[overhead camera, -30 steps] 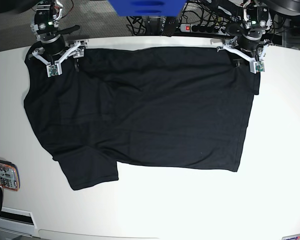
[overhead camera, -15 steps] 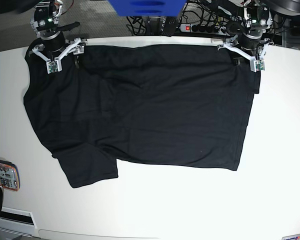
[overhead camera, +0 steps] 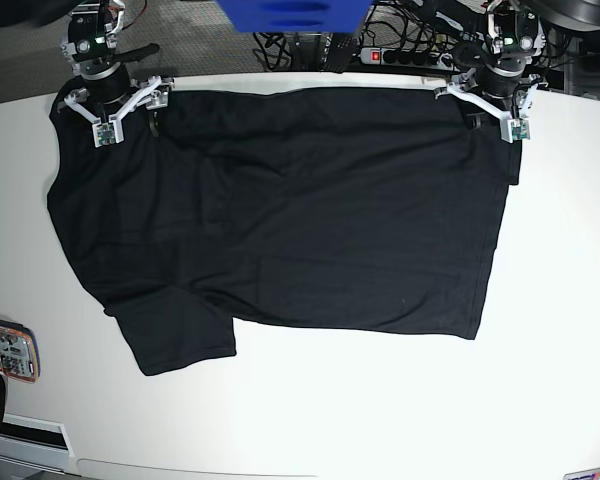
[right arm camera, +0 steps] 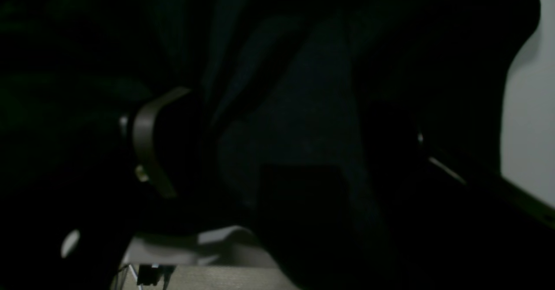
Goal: Fold the T-shirt properly
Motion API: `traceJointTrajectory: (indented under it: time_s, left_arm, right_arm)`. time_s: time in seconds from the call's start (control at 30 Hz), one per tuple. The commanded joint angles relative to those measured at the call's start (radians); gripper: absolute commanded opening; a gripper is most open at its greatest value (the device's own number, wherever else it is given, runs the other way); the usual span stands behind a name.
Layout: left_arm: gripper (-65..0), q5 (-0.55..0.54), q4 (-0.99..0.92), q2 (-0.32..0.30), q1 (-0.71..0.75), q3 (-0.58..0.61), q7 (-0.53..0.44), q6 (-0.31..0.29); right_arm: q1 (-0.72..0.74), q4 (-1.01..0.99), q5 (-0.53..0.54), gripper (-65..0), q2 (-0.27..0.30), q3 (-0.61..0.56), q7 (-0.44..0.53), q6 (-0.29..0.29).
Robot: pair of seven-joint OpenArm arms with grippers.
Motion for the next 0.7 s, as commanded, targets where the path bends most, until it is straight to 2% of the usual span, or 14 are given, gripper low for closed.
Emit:
traceJointTrajectory:
  time_s: [0.0, 0.23, 0.63, 0.67]
  left_arm:
    - [-41.3, 0.002, 0.019, -0.006, 0.001, -0.006, -0.012, 0.005]
    - [-41.0, 0.003, 0.024, -0.007, -0.046, -0.006, -0.007, 0.005]
    - [-40.8, 0.003, 0.145, -0.007, -0.04, -0.006, -0.004, 0.005]
    - [-40.8, 0.003, 0.154, -0.009, -0.04, -0.006, 0.02, 0.005]
  right_arm:
    - [-0.004, -0.003, -0.027, -8.9, 0.006, 0.001, -0.048, 0.005]
    - [0.129, 0.006, -0.027, -8.9, 0.006, -0.003, -0.094, 0.005]
    - [0.132, 0.11, -0.027, -8.9, 0.004, 0.0, -0.144, 0.005]
    - [0.132, 0.116, -0.027, -8.9, 0.004, 0.0, -0.147, 0.005]
